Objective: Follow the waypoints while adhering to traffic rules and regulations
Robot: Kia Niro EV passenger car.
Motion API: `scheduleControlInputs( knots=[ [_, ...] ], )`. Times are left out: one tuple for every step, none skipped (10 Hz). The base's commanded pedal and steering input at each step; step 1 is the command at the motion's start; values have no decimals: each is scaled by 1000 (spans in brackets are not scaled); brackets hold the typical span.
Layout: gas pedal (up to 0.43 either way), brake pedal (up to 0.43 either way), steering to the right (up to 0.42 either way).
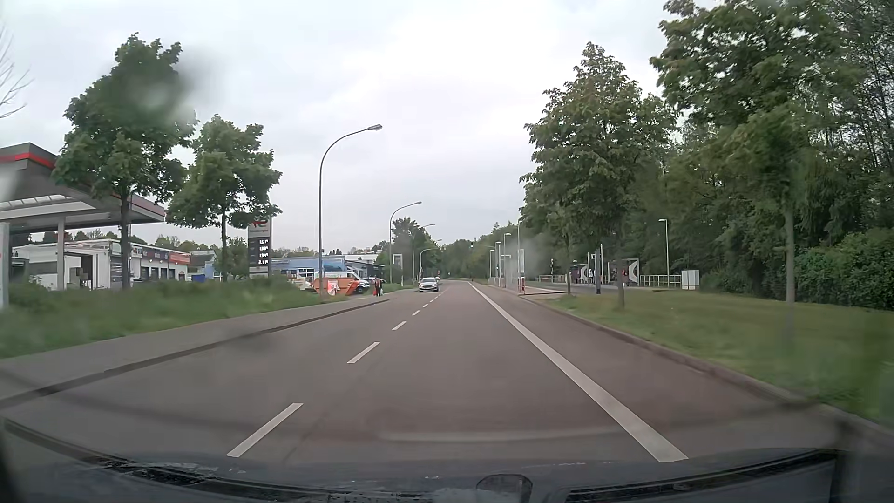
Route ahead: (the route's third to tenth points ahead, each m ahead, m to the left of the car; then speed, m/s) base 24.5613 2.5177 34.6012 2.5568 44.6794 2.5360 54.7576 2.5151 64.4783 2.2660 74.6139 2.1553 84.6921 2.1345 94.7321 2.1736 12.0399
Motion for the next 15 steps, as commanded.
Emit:
scheduleControlInputs(
  knots=[
    [98, 0, 0],
    [98, 0, 0],
    [98, 0, 0],
    [98, 0, 0],
    [98, 0, 0],
    [98, 0, 0],
    [98, 0, 0],
    [98, 0, 0],
    [98, 0, 0],
    [98, 0, -1],
    [98, 0, 0],
    [98, 0, 0],
    [98, 0, 0],
    [98, 0, 0],
    [98, 0, 0]
  ],
)
